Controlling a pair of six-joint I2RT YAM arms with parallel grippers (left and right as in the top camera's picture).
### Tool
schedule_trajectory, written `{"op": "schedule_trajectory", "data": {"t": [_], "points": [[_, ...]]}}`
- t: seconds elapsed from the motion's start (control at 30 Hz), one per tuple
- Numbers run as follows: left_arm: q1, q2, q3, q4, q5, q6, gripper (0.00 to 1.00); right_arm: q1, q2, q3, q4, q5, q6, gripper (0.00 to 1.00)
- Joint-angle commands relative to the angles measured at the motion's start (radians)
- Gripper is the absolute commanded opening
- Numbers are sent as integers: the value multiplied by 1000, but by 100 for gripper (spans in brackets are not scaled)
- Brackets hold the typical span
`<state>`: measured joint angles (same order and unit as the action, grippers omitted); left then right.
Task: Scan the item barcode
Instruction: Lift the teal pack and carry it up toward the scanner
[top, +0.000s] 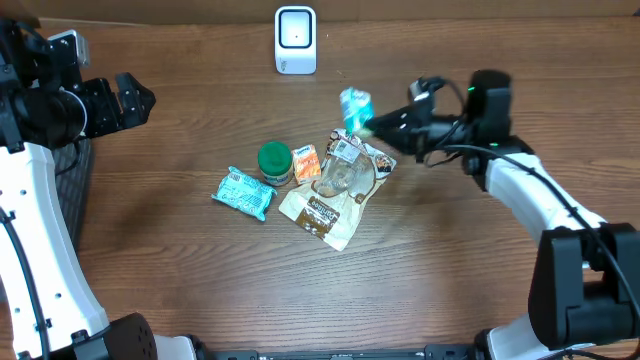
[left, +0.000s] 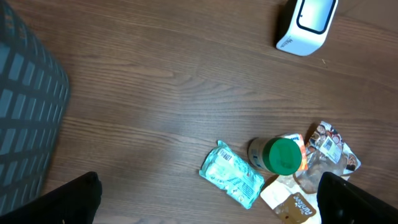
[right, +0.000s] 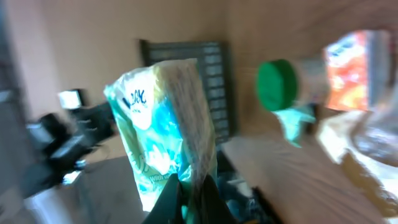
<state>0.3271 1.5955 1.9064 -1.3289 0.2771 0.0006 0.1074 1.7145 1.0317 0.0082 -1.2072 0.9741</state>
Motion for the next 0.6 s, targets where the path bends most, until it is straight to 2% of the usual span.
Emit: {"op": "schedule_trajectory", "data": {"t": [0.0, 0.17, 0.27, 0.37, 0.47, 0.57], "points": [[0, 1, 5, 0, 1, 15, 100, 40, -14, 10, -93, 184, -246, 4], [0, 1, 5, 0, 1, 15, 100, 74, -14, 76, -297, 365, -374, 4], [0, 1, 5, 0, 1, 15, 99, 105, -13, 220, -496, 501, -480, 4], [0, 1, 5, 0, 1, 15, 100, 155, -1, 419, -687, 719, -559, 4], [0, 1, 5, 0, 1, 15, 100, 207, 24, 600, -770, 835, -629, 4], [0, 1, 5, 0, 1, 15, 100, 256, 43, 715, -750, 983, -685, 4]]}}
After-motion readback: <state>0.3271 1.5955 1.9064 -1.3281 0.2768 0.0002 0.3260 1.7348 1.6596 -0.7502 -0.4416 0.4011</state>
